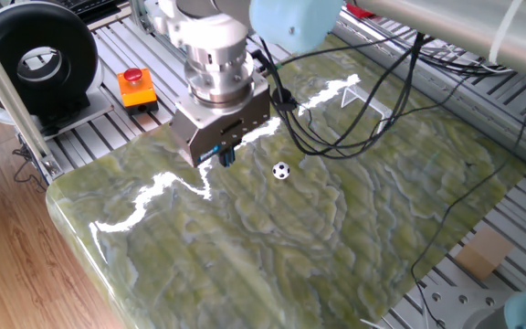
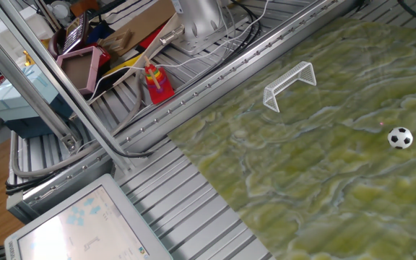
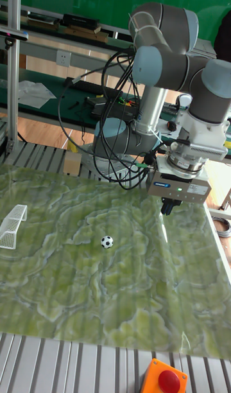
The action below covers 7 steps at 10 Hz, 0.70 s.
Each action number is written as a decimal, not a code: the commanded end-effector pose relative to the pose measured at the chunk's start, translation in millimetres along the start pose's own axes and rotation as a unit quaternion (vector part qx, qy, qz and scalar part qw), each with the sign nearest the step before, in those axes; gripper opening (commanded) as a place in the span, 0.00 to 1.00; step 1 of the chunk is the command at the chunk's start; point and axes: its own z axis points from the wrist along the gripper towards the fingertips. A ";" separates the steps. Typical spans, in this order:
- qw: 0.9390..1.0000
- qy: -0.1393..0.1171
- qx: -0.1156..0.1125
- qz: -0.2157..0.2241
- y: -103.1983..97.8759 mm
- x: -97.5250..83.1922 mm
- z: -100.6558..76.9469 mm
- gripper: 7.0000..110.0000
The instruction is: Push the soccer ball into the goal
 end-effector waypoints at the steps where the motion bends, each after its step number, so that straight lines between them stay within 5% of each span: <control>1: 1.000 0.014 -0.009 -0.001 -1.1 14.7 8.6 0.00; 4: 1.000 0.003 -0.010 0.010 -0.9 9.0 8.5 0.00; 6: 1.000 -0.004 0.026 0.011 -19.0 5.6 8.2 0.00; 7: 1.000 -0.014 0.013 0.000 -12.5 0.6 8.4 0.00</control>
